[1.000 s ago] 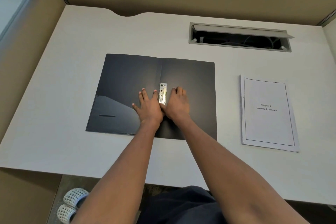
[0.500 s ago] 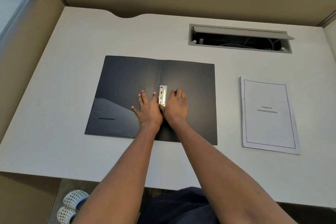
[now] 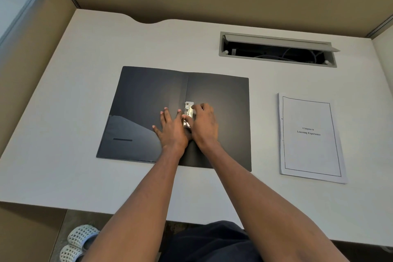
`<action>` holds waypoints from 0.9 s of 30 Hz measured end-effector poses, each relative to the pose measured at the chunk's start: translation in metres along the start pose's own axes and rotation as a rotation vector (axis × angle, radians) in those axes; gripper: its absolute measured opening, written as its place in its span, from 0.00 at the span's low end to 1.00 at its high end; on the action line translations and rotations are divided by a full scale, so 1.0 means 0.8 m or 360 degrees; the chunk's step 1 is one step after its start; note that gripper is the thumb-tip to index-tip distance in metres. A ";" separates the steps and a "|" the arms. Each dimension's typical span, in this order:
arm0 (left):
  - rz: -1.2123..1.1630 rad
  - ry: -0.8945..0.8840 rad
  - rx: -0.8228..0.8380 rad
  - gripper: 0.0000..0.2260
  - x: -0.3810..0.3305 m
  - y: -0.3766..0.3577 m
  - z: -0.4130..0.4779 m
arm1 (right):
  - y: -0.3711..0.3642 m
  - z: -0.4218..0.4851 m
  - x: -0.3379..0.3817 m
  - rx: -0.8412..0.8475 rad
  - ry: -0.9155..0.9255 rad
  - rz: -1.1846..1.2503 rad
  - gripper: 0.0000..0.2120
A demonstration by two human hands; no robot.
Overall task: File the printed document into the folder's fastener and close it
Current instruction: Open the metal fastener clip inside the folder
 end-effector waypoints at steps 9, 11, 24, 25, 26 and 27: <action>0.0078 -0.0011 0.0002 0.51 0.002 -0.001 -0.001 | 0.012 0.053 0.008 -0.0010 -0.0041 0.0481 0.10; 0.0086 -0.0013 -0.0005 0.51 0.002 -0.001 -0.001 | 0.014 0.068 0.007 0.0036 -0.0054 0.0513 0.07; 0.0115 -0.0029 -0.0006 0.51 0.002 -0.002 0.000 | 0.006 0.130 0.012 0.0268 0.0090 0.0084 0.12; 0.0114 -0.0027 -0.0002 0.51 0.002 -0.001 0.000 | 0.005 0.133 0.012 0.0282 0.0079 0.0072 0.13; 0.0114 -0.0026 0.0000 0.51 0.002 -0.001 0.000 | 0.003 0.135 0.012 0.0295 0.0066 0.0060 0.13; 0.0113 -0.0027 0.0004 0.51 0.002 -0.001 0.000 | 0.002 0.137 0.011 0.0308 0.0054 0.0049 0.13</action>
Point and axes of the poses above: each hand's wrist, its own z-axis towards the middle knuckle, its own y-axis out of the back of the hand, x = y × z, the point moved 2 cm from there along z, towards the middle knuckle, and after that the axes turned 3 degrees about z, right-handed, at the moved point
